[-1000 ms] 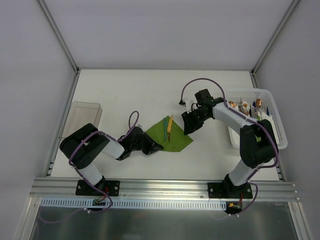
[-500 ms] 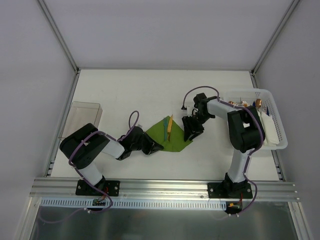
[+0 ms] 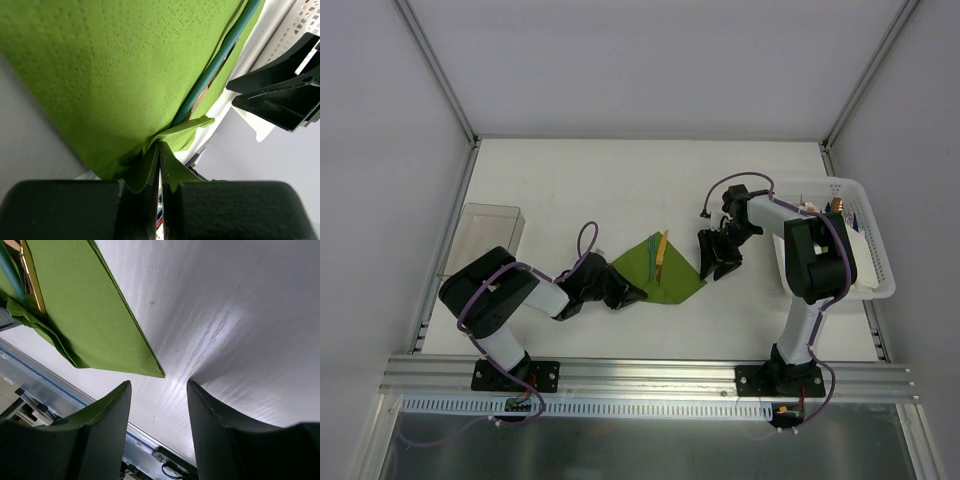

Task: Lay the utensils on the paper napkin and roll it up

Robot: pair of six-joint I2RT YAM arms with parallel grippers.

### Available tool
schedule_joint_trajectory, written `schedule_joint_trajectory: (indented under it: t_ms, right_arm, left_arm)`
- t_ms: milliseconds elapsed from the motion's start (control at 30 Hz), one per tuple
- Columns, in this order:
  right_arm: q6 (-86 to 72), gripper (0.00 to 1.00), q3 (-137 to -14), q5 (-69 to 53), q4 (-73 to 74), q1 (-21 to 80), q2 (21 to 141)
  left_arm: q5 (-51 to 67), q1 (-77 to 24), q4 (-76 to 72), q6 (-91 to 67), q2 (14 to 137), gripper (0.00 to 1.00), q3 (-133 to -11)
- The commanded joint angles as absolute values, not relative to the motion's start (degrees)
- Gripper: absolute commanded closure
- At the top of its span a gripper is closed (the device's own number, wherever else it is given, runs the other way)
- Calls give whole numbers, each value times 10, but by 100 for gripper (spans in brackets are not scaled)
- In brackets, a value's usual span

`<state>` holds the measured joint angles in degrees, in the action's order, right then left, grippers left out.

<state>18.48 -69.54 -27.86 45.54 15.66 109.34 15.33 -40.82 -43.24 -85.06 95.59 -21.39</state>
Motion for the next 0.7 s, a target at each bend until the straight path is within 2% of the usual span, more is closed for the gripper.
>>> schedule_joint_trajectory:
  t_ms: [0,433,667]
  right_arm:
    - [185,47,-694,-243,480,156,1074]
    - [140,49,-727,-295,494,193,1172]
    - [143,52,-723,-407,443,194,1155]
  left_arm:
    - [119,-404,-382,-840,957,100,-215]
    - [113,-404,-374,-838,953,100,-217]
    - [118,-404,-376,-837,960,100,-221]
